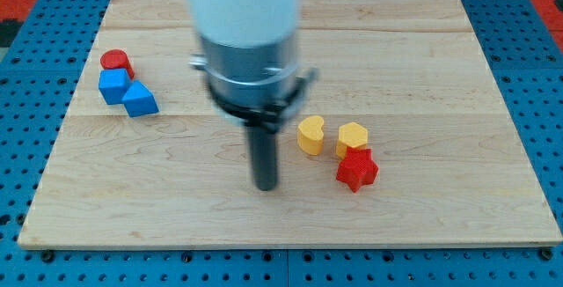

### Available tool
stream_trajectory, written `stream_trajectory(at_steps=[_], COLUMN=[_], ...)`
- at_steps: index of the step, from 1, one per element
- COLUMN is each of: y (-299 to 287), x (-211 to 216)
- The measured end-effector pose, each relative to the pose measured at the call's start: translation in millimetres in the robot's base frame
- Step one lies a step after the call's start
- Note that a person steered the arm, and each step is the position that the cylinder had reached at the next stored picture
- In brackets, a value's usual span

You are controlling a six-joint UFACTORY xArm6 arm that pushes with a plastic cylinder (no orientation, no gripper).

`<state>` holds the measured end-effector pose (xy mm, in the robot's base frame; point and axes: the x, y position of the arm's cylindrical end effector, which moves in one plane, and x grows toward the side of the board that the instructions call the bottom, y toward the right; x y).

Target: Push the red star to the bottom of the hexagon

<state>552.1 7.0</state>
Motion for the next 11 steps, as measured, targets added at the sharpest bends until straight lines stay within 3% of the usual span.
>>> stream_trajectory(at_steps=[3,4,6,7,9,10,11], y=[173.4,143.0,21.3,20.0,114.7,99.7,43.6], x=[-5.9,-3.9,-14.9,-15.6,-58.6,-79.1,-50.6])
